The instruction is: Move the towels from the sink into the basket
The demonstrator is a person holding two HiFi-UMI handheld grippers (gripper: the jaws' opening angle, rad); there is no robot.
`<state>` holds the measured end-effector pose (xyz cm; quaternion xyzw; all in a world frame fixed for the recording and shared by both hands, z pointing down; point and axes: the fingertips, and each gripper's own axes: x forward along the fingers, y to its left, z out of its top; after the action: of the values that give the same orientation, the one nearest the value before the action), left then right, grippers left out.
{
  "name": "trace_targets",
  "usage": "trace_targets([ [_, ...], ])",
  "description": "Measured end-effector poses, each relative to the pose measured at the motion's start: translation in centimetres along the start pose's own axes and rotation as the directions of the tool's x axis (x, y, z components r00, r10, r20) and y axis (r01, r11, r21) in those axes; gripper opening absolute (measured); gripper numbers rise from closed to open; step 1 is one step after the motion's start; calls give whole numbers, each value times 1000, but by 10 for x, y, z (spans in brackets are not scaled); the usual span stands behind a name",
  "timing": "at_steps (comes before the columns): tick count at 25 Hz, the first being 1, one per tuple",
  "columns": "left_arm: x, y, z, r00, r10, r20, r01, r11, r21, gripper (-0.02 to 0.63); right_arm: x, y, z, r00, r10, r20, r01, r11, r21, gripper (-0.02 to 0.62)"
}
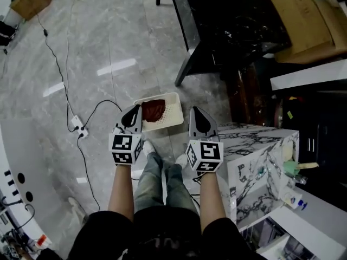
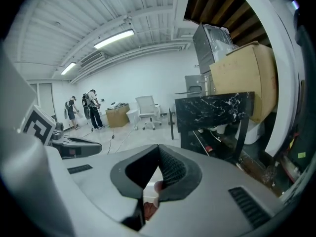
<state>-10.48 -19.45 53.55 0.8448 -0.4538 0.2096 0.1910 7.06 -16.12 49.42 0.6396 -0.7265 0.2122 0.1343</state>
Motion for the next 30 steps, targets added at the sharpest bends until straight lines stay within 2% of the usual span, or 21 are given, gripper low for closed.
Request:
trace_targets([
  [15, -91, -29, 101, 990, 49, 133, -55, 998, 42, 15, -85, 3, 103, 989, 7, 145, 0, 999, -50, 14],
  [22, -128, -44, 143, 975, 70, 211, -83, 995, 55, 15, -122, 3, 143, 976, 25, 215, -7, 996, -83, 14],
  [30, -165, -64, 174, 957, 88, 278, -117, 989, 88, 15, -157, 8, 173, 958, 67, 280, -36, 993, -112, 14],
])
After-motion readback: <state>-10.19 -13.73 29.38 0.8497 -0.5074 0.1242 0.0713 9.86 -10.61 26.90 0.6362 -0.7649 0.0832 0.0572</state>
